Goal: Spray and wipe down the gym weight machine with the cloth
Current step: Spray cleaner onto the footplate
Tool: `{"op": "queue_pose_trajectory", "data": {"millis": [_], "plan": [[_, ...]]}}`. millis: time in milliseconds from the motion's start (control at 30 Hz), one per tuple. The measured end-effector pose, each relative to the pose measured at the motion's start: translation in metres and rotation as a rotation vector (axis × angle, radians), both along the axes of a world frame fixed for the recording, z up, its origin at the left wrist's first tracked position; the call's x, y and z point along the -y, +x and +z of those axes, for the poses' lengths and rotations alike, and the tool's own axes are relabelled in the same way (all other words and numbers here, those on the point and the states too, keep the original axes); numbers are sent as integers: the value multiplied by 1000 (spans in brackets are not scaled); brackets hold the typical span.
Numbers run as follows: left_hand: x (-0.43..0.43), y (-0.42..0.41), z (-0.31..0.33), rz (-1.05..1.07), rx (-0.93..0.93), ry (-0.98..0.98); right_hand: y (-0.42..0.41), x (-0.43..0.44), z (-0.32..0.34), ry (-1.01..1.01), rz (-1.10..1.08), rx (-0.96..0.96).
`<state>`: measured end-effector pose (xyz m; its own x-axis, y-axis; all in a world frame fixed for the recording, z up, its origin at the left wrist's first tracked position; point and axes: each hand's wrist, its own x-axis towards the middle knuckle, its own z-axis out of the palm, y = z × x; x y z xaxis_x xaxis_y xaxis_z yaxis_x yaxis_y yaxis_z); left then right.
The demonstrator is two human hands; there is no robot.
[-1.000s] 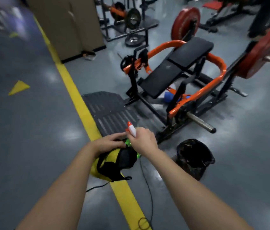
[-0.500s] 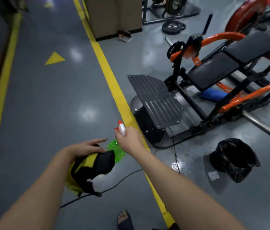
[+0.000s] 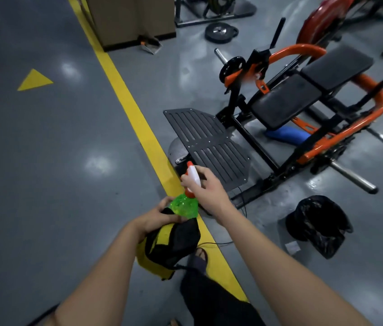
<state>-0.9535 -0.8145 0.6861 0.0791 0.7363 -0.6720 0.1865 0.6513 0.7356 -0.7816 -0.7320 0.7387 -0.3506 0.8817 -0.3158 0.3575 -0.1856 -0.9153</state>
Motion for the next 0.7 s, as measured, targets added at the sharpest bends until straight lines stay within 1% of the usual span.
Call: {"op": "queue_pose_trajectory", "data": {"millis": [33, 100, 167, 200, 267, 367, 500, 567, 633, 700], "plan": [[-19, -10, -7, -5, 9, -1, -1, -20, -5, 4, 71, -57], [-52, -30, -15, -68, 22, 24, -6, -53, -13, 3, 184, -103], [-91, -49, -16, -146, 24, 14, -20, -87, -28, -63, 221, -127], [-108, -57, -15, -177, 11, -9, -29, -101, -35, -100, 194, -157], [-143, -71, -9, -212, -11, -33, -51, -125, -40, -103, 34, -195], [-198, -86, -2, -210, -26, -56, -80, -167, -41, -77, -246, -132], [-269, -98, -4, -251, -105, 9, -92, -225, -40, -225, -541, -106], [-304, -109, -10, -263, -130, 11, -90, -254, -45, -327, -637, -56], [-340, -126, -18, -259, -134, 1, -90, -280, -56, -388, -670, -36], [-376, -148, -26, -161, -120, 17, -95, -304, -68, -383, -644, 25]]}}
